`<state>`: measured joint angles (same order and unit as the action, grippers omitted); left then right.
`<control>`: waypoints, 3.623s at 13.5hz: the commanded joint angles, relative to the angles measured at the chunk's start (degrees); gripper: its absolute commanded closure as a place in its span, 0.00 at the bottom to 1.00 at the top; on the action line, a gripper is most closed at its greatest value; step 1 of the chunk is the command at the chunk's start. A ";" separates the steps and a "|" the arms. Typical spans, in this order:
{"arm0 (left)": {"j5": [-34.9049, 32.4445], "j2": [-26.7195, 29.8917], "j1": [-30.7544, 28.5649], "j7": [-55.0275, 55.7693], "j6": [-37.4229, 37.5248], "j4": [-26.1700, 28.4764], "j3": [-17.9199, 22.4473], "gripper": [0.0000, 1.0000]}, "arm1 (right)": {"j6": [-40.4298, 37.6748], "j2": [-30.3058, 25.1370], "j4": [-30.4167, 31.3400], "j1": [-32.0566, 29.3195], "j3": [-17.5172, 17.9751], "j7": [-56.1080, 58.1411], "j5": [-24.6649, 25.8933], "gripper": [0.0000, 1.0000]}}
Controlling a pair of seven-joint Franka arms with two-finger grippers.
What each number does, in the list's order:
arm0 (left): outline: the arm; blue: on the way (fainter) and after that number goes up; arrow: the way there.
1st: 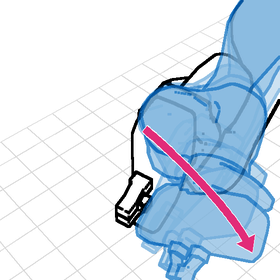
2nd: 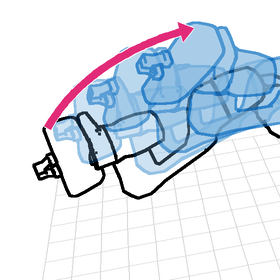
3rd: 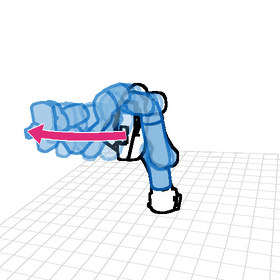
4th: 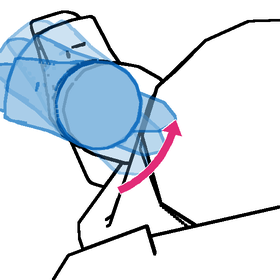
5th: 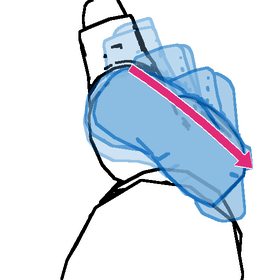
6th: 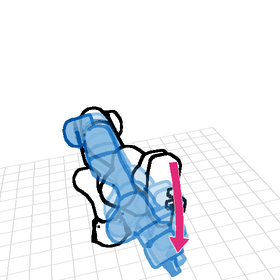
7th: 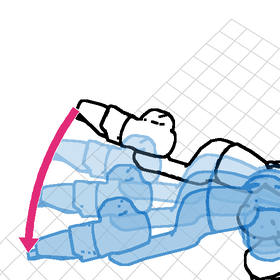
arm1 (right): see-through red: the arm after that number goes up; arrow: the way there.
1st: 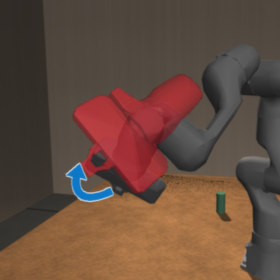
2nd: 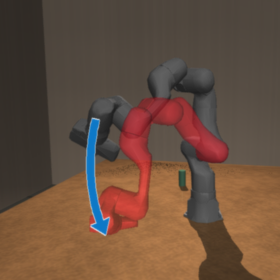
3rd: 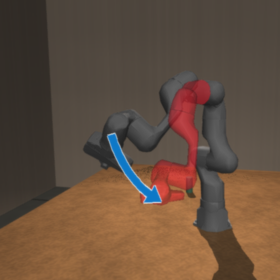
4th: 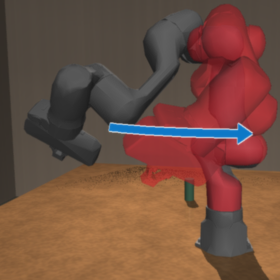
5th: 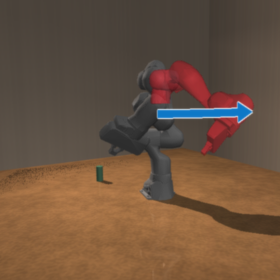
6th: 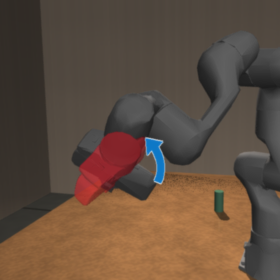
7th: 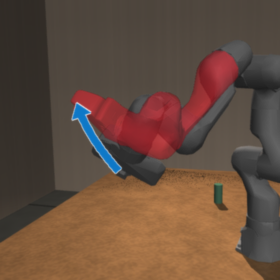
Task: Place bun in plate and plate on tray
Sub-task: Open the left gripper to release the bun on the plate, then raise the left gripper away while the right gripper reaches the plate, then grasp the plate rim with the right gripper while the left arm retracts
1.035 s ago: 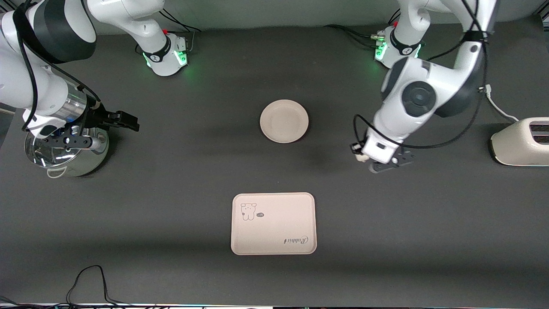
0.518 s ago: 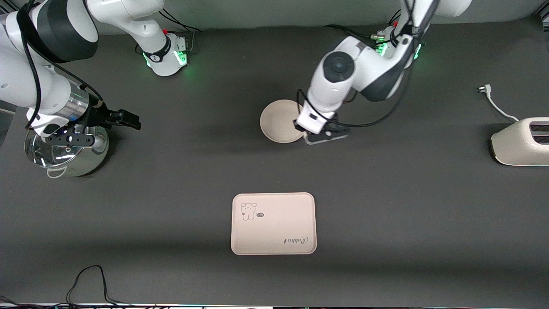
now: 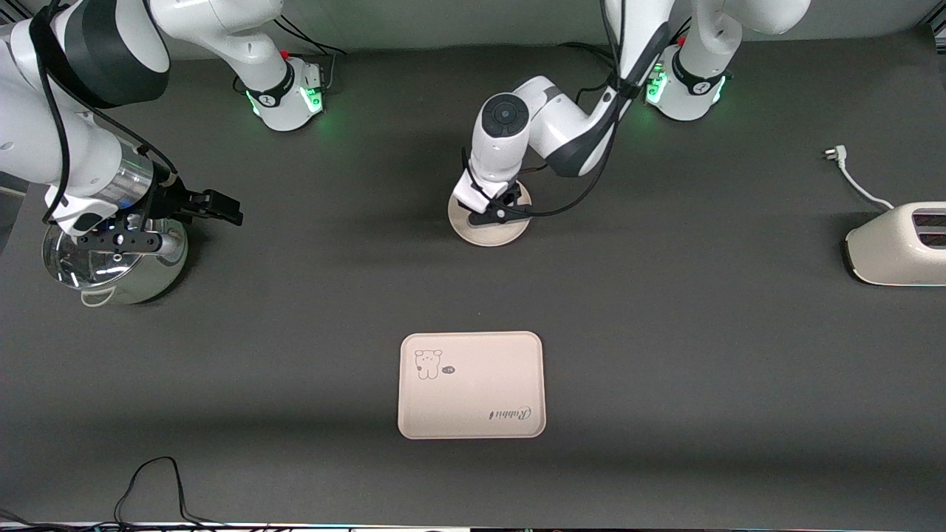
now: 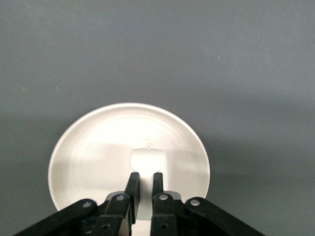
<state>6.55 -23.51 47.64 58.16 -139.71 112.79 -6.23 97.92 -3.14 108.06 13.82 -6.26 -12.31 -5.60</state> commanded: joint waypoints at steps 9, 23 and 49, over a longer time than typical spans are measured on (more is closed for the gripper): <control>-6.46 0.57 4.39 7.41 -5.66 6.04 1.13 0.00 | 0.95 -1.78 1.72 0.15 -0.24 1.24 -0.99 0.00; -8.13 4.97 -17.47 -9.02 9.09 -6.50 2.18 0.00 | 23.33 0.85 17.16 14.37 0.63 -4.11 -9.42 0.01; -10.86 19.21 -48.01 -50.25 51.21 -21.47 6.04 0.00 | 58.79 28.81 19.56 43.04 0.81 -25.57 -12.15 0.74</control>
<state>-5.20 -3.28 -2.11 9.46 -87.82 90.40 -2.27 155.38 24.87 127.97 55.58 -4.92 -37.32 -16.30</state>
